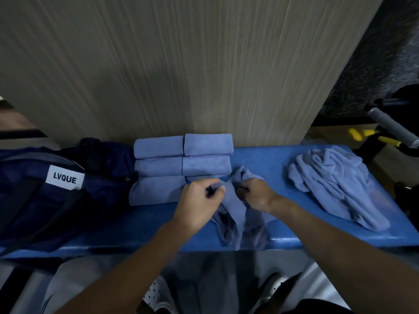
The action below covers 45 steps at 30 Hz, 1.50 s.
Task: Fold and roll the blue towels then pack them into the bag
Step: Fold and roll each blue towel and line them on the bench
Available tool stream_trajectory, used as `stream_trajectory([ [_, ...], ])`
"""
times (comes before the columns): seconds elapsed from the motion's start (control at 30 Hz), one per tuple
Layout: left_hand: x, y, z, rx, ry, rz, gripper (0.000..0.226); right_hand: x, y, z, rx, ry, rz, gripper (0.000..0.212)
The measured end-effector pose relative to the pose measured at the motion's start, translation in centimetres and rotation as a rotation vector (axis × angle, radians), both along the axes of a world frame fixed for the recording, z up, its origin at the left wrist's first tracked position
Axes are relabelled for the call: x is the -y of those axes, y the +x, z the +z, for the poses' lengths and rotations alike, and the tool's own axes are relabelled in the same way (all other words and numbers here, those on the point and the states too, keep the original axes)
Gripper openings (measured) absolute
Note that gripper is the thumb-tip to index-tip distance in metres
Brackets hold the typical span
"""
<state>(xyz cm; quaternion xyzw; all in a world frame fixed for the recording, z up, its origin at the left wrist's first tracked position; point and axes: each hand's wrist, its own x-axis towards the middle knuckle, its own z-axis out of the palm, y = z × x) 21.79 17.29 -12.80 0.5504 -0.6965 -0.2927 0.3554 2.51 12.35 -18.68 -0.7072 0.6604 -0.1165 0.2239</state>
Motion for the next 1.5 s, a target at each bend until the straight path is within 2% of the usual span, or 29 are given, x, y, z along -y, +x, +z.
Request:
stream_trajectory([
  [0.1,0.5,0.3,0.4,0.001,-0.091,0.032,0.013,-0.5,-0.7,1.3,0.257,-0.165,-0.254,0.019],
  [0.17,0.7,0.4,0.5,-0.002,-0.124,0.035,0.02,-0.9,-1.5,2.4,0.439,-0.313,-0.471,0.007],
  [0.23,1.0,0.5,0.6,0.007,-0.147,0.045,0.03,-1.2,-2.5,3.4,0.551,-0.416,-0.63,0.013],
  [0.33,1.5,0.6,1.4,-0.009,-0.188,0.081,0.035,-1.7,-3.9,4.5,0.635,-0.514,-0.676,0.021],
  [0.43,1.2,0.4,2.5,-0.061,-0.17,0.108,0.027,-2.6,-5.1,5.7,0.68,-0.566,-0.716,0.025],
  [0.63,-0.7,0.4,1.2,0.09,0.046,-0.122,0.018,-5.0,-6.2,4.5,0.68,-0.373,-0.718,0.017],
  [0.8,-0.4,0.7,-1.4,0.22,0.044,-0.025,0.019,-7.5,-6.3,2.0,0.571,-0.241,-0.588,0.023],
  [0.87,0.2,0.7,-2.2,0.223,0.048,-0.021,0.015,-8.1,-6.2,1.2,0.585,-0.161,-0.593,0.02],
  [0.9,0.5,0.6,-2.6,0.217,0.062,-0.021,0.013,-8.4,-6.2,0.9,0.58,-0.111,-0.624,0.029],
  [0.97,1.4,0.4,-3.3,0.224,0.09,-0.014,0.01,-8.8,-6.5,0.6,0.552,-0.034,-0.665,0.062],
  [1.0,1.9,0.2,-3.6,0.238,0.089,-0.02,0.009,-9.0,-6.5,0.5,0.554,-0.047,-0.656,0.07],
  [1.1,3.6,-0.7,-4.3,0.284,0.059,-0.035,0.017,-9.6,-6.8,0.0,0.572,-0.122,-0.588,0.087],
  [1.2,5.3,-1.9,-4.8,0.279,0.106,-0.059,0.021,-9.8,-7.2,-0.9,0.529,-0.062,-0.61,0.097],
  [1.3,6.8,-2.6,-5.9,0.321,0.194,-0.064,0.021,-10.1,-7.4,-1.9,0.488,-0.037,-0.623,0.084],
  [1.43,7.6,-2.8,-5.9,0.319,0.279,-0.034,0.036,-10.0,-7.7,-1.0,0.484,-0.158,-0.663,0.031],
  [1.5,7.7,-2.8,-5.3,0.303,0.295,-0.039,0.034,-9.8,-7.7,-0.1,0.51,-0.225,-0.667,0.021],
])
